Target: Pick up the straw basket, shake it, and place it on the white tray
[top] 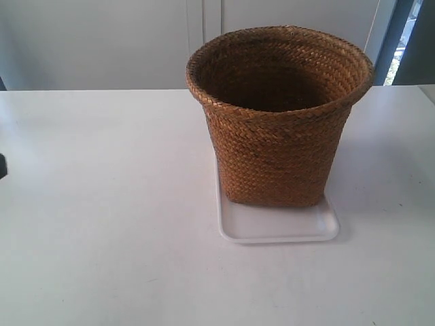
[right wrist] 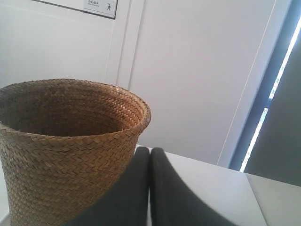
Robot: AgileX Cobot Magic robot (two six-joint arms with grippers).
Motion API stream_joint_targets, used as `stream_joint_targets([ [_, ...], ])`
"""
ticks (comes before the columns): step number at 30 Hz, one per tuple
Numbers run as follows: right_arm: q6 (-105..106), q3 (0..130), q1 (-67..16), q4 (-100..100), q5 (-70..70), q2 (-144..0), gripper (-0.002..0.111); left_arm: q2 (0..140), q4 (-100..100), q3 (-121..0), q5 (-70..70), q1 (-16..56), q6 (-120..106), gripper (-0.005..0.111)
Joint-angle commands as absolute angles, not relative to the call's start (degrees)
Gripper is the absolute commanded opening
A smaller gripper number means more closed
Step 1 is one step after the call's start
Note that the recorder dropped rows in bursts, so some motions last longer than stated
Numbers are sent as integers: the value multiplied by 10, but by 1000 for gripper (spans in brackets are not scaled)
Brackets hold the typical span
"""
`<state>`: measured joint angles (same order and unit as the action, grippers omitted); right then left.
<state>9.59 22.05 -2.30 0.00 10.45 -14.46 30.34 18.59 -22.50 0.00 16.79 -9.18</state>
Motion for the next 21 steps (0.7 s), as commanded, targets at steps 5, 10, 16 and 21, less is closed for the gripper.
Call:
stream_joint_targets([
  [5,103,216,-16,0,98,-143,0,132,190,-129,-16,81,-112,0],
  [10,103,216,-16,0,98,-143,0,32,190,-52,-13,46,-117,0],
  [16,103,216,-16,0,101,-138,0,0,191,0,-10,46,-50,0],
  [21,103,216,-16,0,102,-138,0,0,191,0,5,47,-16,0],
])
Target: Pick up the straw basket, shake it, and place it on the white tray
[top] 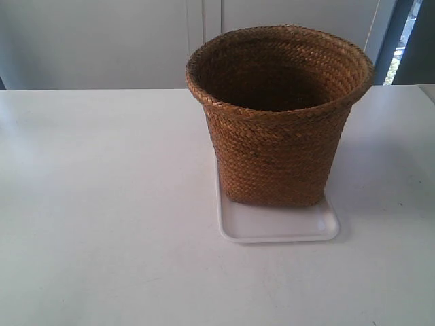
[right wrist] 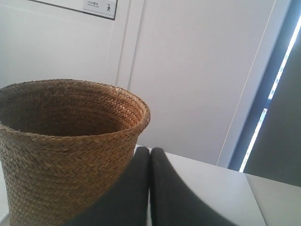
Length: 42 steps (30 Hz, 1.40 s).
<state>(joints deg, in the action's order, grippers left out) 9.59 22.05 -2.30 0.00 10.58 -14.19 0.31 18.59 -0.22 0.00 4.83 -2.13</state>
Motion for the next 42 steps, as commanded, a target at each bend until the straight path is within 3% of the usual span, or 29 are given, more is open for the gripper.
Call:
stream_joint_targets([
  [1,103,216,-16,0,102,-138,0,0,191,0,5,47,-16,0],
  [19,128,203,-18,-14,96,-114,0,0,191,0,5,47,-17,0],
  [32,105,0,-16,-13,-50,-15,0,0,191,0,5,47,-17,0],
  [36,41,0,-16,-10,44,-15,0,0,191,0,5,47,-17,0],
  [42,32,0,-16,-10,72,-15,0,0,191,0,5,47,-17,0],
])
